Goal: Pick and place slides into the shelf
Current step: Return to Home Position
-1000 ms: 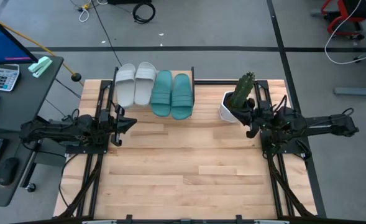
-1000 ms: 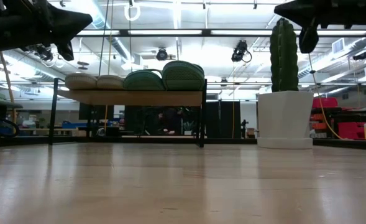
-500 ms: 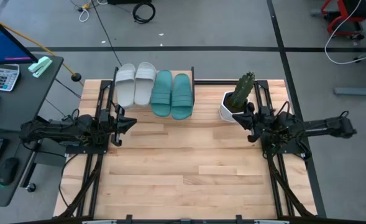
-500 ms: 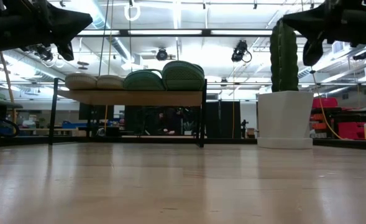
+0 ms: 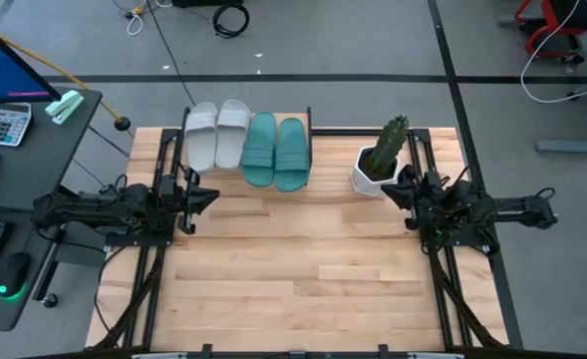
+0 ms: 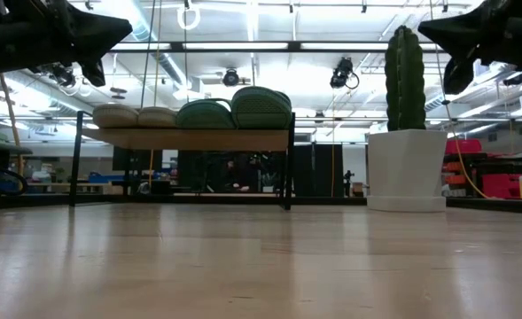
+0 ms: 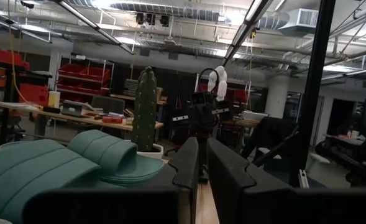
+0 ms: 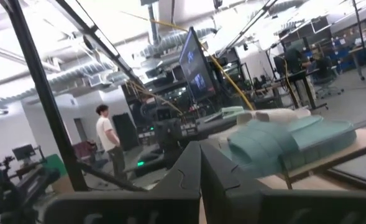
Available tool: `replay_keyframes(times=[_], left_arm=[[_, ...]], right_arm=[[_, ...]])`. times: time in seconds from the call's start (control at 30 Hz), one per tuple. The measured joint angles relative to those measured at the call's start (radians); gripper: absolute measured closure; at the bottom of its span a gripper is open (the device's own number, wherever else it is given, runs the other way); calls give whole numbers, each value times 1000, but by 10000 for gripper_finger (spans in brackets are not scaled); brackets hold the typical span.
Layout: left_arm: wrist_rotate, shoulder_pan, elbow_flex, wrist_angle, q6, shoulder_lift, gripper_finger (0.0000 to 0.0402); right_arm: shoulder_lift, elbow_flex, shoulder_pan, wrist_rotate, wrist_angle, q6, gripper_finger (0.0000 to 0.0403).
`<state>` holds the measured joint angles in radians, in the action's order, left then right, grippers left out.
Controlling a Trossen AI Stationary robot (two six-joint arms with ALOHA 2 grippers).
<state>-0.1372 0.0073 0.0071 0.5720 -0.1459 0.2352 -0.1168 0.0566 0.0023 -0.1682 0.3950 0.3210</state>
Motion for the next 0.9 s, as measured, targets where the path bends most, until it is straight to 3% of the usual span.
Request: replay_keyframes(times=[0.5, 0.9], left_arm=[[0, 0, 0, 0, 0, 0, 379], [0, 0, 0, 0, 0, 0, 363]], right_arm=[[96, 0, 0, 26, -163, -9, 403], [100, -45, 0, 58, -82, -11, 403]])
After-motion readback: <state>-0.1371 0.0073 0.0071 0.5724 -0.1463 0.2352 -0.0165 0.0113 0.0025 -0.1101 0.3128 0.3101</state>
